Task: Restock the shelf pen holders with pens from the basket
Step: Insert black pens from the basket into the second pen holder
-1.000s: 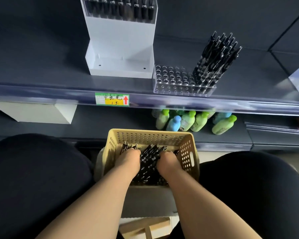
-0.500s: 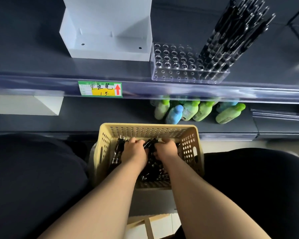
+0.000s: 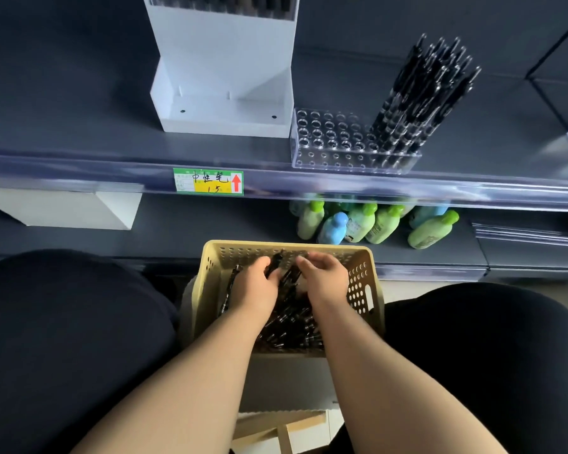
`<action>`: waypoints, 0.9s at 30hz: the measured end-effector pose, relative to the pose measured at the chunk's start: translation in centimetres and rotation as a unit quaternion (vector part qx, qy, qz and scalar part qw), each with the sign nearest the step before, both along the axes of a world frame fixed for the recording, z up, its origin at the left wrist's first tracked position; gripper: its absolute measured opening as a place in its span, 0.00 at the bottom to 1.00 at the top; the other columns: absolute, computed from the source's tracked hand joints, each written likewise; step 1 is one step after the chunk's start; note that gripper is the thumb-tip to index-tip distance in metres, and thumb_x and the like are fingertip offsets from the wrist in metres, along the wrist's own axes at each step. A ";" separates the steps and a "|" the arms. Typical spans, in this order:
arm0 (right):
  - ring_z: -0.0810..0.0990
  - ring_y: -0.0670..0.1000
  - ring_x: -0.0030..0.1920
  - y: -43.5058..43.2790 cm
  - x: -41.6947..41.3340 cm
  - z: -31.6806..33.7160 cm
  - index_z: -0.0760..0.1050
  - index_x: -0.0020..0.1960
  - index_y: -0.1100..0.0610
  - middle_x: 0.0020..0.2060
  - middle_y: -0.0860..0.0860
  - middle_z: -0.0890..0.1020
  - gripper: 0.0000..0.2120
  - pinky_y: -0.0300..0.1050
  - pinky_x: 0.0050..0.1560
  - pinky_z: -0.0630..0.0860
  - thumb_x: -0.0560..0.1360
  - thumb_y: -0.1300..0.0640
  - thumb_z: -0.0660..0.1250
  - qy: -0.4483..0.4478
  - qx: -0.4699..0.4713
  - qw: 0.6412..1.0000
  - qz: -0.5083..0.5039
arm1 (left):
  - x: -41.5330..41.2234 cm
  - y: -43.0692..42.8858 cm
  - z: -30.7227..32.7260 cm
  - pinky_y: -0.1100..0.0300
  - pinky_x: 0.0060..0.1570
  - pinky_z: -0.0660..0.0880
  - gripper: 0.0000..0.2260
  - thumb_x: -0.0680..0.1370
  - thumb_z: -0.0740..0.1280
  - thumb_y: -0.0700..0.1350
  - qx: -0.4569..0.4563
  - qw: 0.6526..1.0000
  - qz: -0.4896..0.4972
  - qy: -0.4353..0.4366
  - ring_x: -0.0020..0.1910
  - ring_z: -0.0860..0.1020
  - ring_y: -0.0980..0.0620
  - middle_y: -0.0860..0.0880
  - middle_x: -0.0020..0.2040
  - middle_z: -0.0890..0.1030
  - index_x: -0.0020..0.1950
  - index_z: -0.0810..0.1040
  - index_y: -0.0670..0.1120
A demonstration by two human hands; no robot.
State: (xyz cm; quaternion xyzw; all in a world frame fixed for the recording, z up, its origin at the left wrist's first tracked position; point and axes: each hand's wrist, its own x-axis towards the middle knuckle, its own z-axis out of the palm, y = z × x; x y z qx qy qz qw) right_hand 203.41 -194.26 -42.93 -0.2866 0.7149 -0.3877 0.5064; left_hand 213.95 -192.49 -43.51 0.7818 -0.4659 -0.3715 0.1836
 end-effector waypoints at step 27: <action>0.79 0.47 0.44 -0.3 -1.9 13.4 0.79 0.55 0.55 0.44 0.49 0.81 0.09 0.44 0.50 0.77 0.75 0.58 0.67 0.194 -0.299 0.920 0.161 | -0.3 2.8 11.3 0.71 0.40 0.71 0.11 0.75 0.68 0.50 -0.221 0.975 0.016 0.022 0.41 0.77 0.62 0.61 0.44 0.78 0.58 0.79 0.53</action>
